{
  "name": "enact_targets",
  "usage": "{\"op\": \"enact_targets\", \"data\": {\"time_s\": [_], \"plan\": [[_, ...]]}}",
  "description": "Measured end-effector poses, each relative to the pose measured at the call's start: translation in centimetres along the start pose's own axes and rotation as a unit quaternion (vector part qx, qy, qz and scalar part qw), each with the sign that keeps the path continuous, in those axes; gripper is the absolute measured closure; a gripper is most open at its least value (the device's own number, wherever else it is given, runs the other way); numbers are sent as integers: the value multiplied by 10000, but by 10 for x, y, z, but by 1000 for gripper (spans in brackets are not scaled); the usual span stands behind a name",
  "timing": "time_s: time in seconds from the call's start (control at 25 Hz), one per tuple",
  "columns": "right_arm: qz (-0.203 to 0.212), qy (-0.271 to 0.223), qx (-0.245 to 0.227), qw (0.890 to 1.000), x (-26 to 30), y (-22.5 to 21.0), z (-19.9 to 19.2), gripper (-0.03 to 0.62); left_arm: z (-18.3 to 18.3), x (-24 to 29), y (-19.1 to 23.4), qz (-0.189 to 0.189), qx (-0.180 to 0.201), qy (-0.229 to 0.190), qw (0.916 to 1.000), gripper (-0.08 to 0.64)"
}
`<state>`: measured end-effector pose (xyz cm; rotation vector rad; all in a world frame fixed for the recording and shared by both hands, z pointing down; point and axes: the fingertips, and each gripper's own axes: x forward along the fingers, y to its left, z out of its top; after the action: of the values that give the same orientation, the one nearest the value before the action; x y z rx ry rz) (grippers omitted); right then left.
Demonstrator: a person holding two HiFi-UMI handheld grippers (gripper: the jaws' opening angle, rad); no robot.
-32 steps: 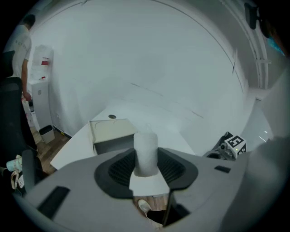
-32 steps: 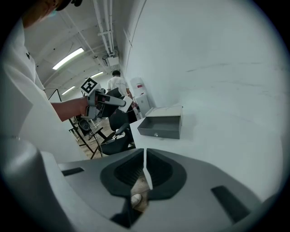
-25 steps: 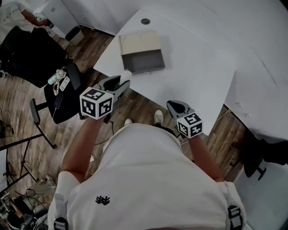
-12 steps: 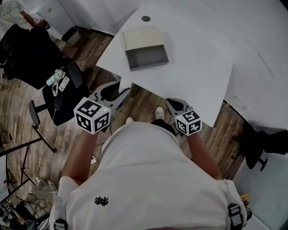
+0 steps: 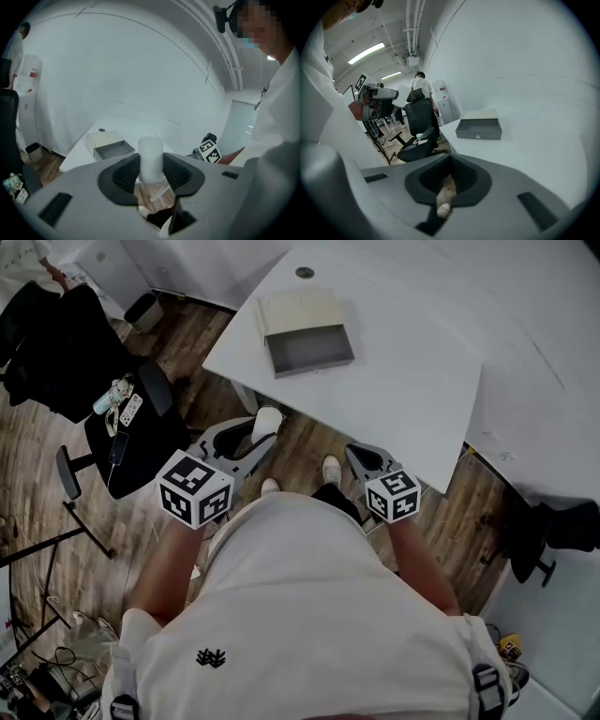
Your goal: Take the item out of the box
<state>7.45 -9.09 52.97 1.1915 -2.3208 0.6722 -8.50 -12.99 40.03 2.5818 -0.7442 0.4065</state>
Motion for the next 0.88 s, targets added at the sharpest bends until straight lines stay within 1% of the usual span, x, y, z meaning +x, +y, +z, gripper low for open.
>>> {"op": "enact_targets", "data": {"time_s": [0.32,0.88], "plan": [[-56,-50,-19,10000,0,12,1,586,-1,-9,-10,-149,90,-52,9998,397],[-96,-87,-53,9999,2,15,4,586,-6,-11,-12,-229,102,-40,9997,397]]}}
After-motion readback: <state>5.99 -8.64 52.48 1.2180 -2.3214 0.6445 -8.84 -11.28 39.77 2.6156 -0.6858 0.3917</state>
